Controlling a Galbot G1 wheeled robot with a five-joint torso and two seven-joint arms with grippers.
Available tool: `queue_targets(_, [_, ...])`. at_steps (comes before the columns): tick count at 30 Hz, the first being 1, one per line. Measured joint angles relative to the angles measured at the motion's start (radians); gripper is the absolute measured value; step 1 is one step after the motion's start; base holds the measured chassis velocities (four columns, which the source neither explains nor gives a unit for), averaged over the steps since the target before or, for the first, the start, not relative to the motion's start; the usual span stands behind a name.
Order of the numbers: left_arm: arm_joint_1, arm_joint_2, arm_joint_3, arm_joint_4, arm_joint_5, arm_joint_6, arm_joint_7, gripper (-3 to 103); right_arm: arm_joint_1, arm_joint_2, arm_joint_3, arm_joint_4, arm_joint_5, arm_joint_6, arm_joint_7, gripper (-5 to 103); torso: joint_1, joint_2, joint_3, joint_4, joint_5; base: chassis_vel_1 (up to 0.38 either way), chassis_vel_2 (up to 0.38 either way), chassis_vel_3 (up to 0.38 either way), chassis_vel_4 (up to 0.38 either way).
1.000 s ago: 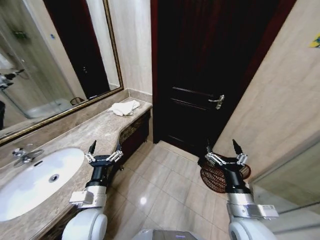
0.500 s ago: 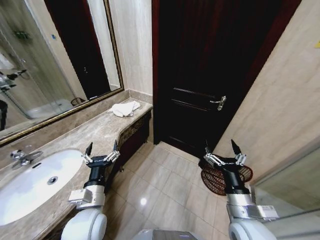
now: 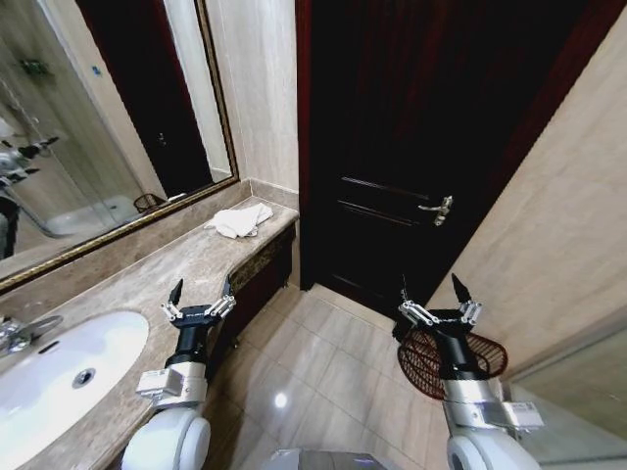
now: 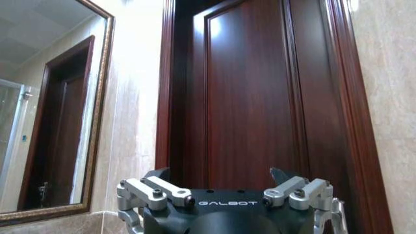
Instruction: Discard the used towel into the hamper.
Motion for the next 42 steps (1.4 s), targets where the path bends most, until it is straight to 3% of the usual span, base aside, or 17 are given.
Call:
queue_targets(17, [-0.001, 0.000, 0.001, 0.002, 0.000, 0.007, 0.001, 99, -0.003, 0.002, -0.010, 0.000, -0.019, 0.000, -0.003, 100, 0.000, 0.000, 0.000, 0.0000, 0.0001, -0.108, 0.116, 0.108, -0.115])
queue_targets(19, [-0.001, 0.000, 0.001, 0.003, 0.000, 0.009, 0.002, 102, -0.006, 0.003, -0.011, 0.000, -0.024, 0.001, -0.004, 100, 0.000, 0.000, 0.000, 0.0000, 0.0000, -0.030, 0.113, 0.036, -0.141])
queue_targets(36, [-0.004, 0.000, -0.001, 0.007, -0.003, 0.015, 0.003, 100, -0.004, 0.002, -0.013, -0.007, -0.024, 0.014, -0.005, 100, 0.000, 0.000, 0.000, 0.0001, -0.0003, 0.015, 0.183, -0.003, -0.184])
queue_targets(42, [-0.022, 0.000, -0.003, 0.026, -0.023, 0.049, 0.002, 100, -0.001, -0.001, -0.014, -0.013, -0.020, 0.024, -0.004, 100, 0.000, 0.000, 0.000, -0.0004, -0.0002, -0.195, 0.157, 0.173, -0.161])
